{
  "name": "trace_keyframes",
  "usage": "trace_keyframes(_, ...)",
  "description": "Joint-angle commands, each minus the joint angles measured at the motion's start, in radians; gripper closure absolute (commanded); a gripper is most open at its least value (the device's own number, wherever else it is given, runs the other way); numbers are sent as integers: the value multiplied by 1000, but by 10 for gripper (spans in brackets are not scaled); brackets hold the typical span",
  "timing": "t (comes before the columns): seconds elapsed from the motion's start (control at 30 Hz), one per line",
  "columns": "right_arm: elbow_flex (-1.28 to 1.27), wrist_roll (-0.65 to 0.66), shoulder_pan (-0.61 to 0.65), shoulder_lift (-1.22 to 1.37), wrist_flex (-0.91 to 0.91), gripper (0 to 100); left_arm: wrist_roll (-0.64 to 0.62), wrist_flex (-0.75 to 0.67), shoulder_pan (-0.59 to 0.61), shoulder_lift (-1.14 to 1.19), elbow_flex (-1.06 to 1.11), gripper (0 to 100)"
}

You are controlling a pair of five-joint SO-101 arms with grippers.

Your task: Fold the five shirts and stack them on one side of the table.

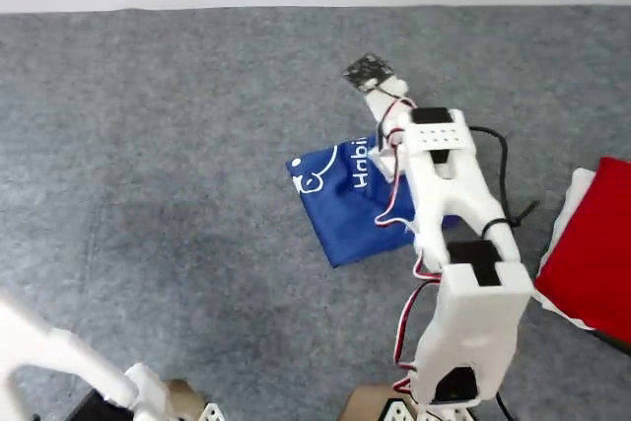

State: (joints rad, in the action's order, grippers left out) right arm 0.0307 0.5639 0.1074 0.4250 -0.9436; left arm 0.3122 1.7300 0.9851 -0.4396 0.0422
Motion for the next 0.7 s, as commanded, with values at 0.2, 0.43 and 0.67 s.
trace_keyframes(0.2, 48, 18, -174, -25, -64, 990, 20, 23, -8, -32, -7, 988)
trace_keyframes(0.43, 124, 18, -173, -91, -163, 990, 20, 23, -26, -34, -10, 988)
trace_keyframes(0.67, 140, 11, -136, -202, -196, 990, 57, 25, -348, -195, -5, 987)
